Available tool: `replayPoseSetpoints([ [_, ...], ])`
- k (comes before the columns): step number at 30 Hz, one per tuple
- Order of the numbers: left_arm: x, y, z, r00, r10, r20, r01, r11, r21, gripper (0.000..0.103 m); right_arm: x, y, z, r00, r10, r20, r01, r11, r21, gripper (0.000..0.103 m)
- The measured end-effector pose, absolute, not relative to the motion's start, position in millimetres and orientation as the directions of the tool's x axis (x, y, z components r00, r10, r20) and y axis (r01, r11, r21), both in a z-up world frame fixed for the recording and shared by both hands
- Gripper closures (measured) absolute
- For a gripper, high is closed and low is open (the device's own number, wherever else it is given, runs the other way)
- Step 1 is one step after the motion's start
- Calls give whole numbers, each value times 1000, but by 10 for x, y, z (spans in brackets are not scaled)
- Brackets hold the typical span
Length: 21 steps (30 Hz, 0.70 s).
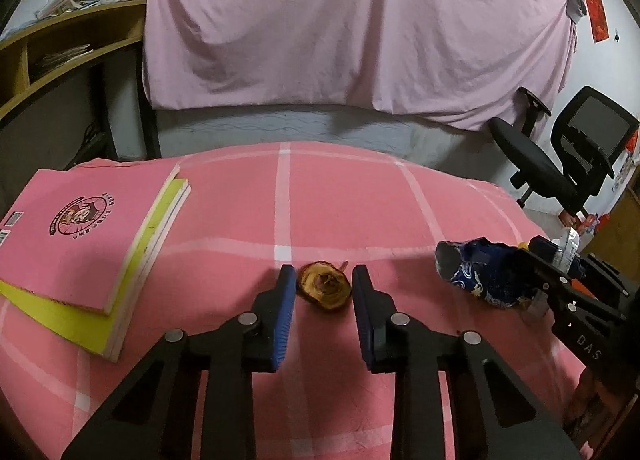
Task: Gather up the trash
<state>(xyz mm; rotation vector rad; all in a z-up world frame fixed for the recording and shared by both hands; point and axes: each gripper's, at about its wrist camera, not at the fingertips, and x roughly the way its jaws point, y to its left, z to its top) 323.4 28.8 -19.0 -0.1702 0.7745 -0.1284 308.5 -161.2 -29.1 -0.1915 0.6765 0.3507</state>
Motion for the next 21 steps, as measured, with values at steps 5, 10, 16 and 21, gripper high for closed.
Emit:
replayPoseSetpoints([
  [5,3218,302,-169,713,-193,-674,63,975,-213,79,3083,-1620,-287,728,253,-638,-377,924,-64,72],
  [10,3145,302,-121,738,-209,-641,79,971,-226,79,3054,-1676,-268,736,267,-622,-375,926,-46,82],
  [16,3014,218,-45,765,-243,-597,130,965,-226,79,2984,-1700,-227,749,295,-593,-389,921,-34,82],
  [21,2983,76,-38,743,-288,-604,176,955,-239,79,2901,-1699,-199,750,327,-575,-417,909,-26,82],
])
